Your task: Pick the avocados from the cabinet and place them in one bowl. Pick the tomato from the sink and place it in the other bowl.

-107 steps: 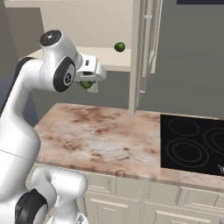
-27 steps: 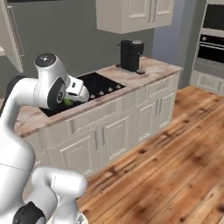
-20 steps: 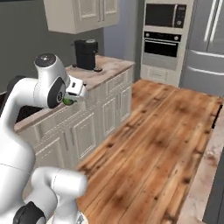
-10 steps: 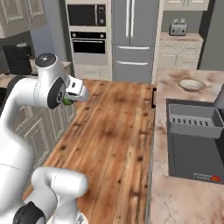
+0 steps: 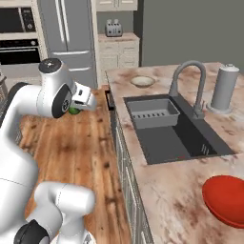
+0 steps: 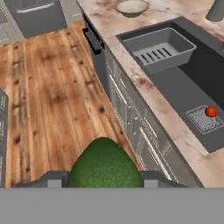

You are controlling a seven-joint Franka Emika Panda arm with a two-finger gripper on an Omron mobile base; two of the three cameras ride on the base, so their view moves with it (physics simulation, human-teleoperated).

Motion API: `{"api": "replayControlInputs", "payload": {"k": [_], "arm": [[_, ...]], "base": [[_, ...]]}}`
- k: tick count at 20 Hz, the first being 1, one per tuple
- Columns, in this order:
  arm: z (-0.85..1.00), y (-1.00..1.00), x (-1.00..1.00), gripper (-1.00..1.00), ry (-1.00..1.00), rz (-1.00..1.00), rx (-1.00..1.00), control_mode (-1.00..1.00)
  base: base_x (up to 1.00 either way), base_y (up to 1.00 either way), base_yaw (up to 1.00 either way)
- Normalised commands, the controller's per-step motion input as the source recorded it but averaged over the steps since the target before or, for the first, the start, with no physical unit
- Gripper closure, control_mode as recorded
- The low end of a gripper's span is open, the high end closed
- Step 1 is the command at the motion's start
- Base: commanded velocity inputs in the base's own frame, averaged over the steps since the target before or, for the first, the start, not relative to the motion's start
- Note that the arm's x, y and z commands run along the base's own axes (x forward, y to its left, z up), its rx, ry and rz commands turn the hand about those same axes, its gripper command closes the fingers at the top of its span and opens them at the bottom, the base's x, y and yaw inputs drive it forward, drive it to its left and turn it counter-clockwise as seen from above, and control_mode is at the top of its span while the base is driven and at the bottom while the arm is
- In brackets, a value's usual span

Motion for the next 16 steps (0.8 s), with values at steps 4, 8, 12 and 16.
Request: {"api": "replayControlInputs", "payload": {"k": [4, 8, 12, 16], "arm": [[0.0, 0.0, 0.0, 1.0, 0.0, 0.0, 0.0, 1.0], [0.0, 0.0, 0.0, 1.0, 0.0, 0.0, 0.0, 1.0], [0.0, 0.0, 0.0, 1.0, 0.0, 0.0, 0.0, 1.0], [0.0, 0.0, 0.0, 1.0, 0.0, 0.0, 0.0, 1.0]], "base": [[0.01, -0.09, -0.6], [0.0, -0.14, -0.62], [0.0, -0.14, -0.61], [0.06, -0.13, -0.63]]}}
